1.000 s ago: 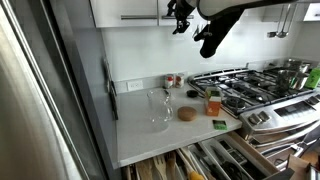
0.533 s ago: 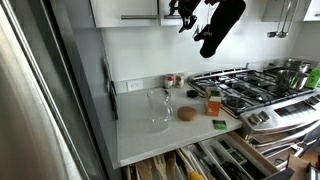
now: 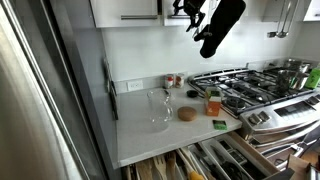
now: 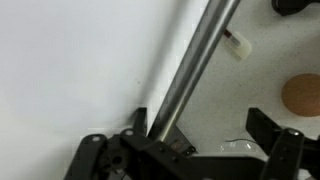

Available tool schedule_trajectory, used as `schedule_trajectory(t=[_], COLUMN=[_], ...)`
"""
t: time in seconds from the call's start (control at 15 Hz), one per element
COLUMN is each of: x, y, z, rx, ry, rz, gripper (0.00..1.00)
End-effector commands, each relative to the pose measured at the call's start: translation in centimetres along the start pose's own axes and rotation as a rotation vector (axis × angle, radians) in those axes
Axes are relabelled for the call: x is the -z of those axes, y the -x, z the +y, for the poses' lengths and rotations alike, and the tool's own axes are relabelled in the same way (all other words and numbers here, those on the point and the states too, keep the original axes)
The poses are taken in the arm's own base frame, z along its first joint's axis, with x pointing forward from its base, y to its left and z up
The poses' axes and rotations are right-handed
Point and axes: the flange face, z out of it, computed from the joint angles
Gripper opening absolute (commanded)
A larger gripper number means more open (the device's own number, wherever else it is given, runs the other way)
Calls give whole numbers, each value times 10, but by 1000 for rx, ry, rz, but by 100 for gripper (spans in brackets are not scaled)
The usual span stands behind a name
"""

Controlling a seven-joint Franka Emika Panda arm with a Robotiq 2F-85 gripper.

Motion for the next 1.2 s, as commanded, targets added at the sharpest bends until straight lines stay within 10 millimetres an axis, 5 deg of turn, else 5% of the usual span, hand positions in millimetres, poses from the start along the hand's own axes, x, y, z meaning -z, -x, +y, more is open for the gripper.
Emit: schedule_trajectory(t=[0.0,1.13], x=[-10,23], y=[18,72], z=[-36,-82], rx=[21,-182], ry=[-158,-279], rz=[7,49], gripper=[100,100])
